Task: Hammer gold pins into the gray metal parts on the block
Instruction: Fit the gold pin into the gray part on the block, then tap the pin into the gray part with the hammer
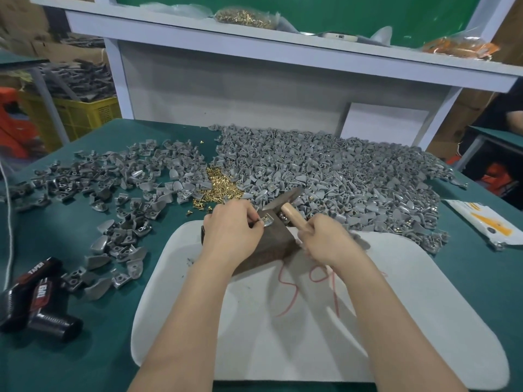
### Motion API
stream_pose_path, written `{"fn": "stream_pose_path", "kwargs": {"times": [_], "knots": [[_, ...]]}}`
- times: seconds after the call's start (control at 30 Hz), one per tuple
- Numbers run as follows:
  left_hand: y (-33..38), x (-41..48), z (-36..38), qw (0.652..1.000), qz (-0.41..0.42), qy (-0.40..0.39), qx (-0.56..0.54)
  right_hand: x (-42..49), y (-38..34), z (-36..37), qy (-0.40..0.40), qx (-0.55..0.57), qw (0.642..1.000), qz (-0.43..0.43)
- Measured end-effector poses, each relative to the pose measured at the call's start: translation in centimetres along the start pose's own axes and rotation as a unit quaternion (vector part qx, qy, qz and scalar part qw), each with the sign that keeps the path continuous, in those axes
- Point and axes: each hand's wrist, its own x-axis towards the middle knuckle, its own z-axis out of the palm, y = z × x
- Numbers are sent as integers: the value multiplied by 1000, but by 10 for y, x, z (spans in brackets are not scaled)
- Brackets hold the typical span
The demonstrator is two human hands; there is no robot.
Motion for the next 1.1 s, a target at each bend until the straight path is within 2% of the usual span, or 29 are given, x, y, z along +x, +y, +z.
{"fn": "stream_pose_path", "kwargs": {"times": [0.07, 0.17, 0.27, 0.4, 0.47, 0.57, 0.63, 0.73, 0.77, 0.87, 0.93, 1.03, 1.1], "knots": [[0, 1, 1, 1000, 0, 0, -1, -3, 4, -8, 52, 26, 998, -4], [0, 1, 1, 1000, 3, 2, 3, -15, 7, -30, 134, 46, 987, -69], [1, 1, -1, 1000, 5, 0, 11, -34, 3, -42, 194, 30, 969, -147], [1, -1, -2, 1000, 8, 0, 4, -59, -5, -35, 298, 55, 933, -192], [2, -1, -2, 1000, 4, 1, -6, -66, -5, -30, 273, 47, 939, -205], [2, -2, -4, 1000, 2, 9, -17, -67, -3, -23, 169, -48, 966, -187], [2, -2, -4, 1000, 2, 11, -16, -63, -6, -27, 205, -62, 958, -192], [3, -2, -4, 1000, 3, 4, -4, -59, -4, -33, 306, 58, 927, -208], [2, -2, -4, 1000, 0, 0, -7, -59, -4, -32, 295, 58, 930, -209], [3, -2, -5, 1000, -5, 2, -12, -59, 2, -22, 159, -46, 970, -178], [2, -2, -5, 1000, -7, 5, -14, -56, 1, -27, 186, -70, 965, -171], [3, -2, -3, 1000, 6, 4, -21, -59, 3, -30, 298, 45, 930, -209], [2, -2, -2, 1000, 5, 5, -19, -62, 0, -26, 262, 49, 938, -223]]}}
